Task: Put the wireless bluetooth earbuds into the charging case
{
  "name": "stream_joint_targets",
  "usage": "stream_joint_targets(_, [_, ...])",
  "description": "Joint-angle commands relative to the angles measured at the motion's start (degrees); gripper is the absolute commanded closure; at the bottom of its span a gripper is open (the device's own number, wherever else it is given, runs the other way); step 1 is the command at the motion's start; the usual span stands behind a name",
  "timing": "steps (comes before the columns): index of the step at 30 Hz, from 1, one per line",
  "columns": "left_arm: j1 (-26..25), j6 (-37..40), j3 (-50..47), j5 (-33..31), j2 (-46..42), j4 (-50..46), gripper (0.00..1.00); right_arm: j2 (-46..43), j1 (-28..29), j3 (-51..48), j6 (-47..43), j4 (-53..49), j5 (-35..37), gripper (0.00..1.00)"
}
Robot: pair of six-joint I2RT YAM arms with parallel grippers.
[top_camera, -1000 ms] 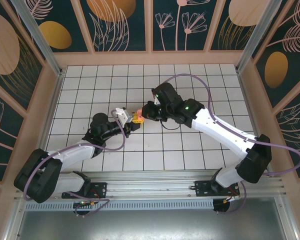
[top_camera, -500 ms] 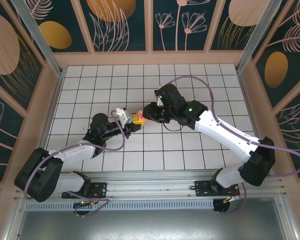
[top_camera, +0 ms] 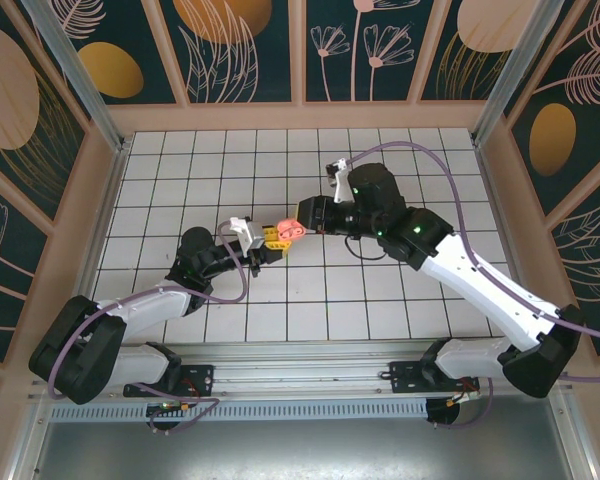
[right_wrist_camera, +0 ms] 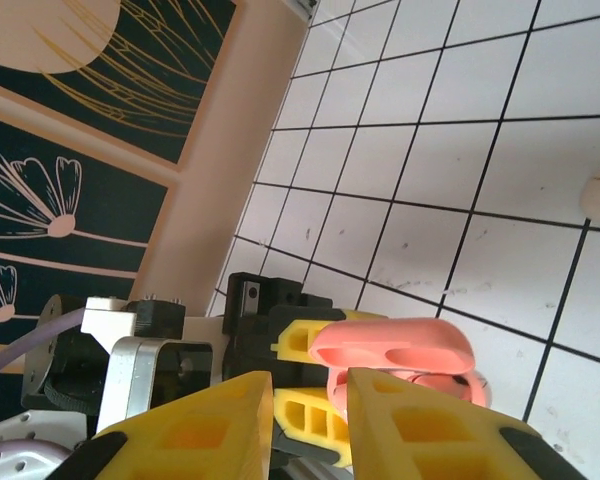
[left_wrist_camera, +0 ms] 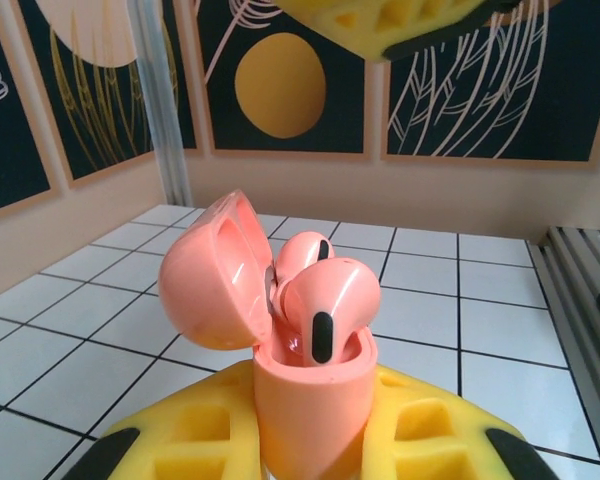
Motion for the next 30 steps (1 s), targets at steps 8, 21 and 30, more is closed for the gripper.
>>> stream_joint_targets(8, [-0.3, -1.4, 1.3, 12.6, 1.0, 7.3, 1.00, -1.6, -6.9, -3.4, -12.9, 4.0, -10.5, 0.52])
stream_joint_targets(21, [-0.2, -2.7, 1.3, 13.5, 0.3, 8.1, 0.99, -2.2, -8.4, -10.5, -13.6, 14.4, -29.9, 0.48])
stream_joint_targets(30, [-0.3, -3.3, 1.4, 8.4, 0.3, 6.8, 1.00, -6.7, -8.4, -14.8, -11.9, 18.3, -33.5, 0.60])
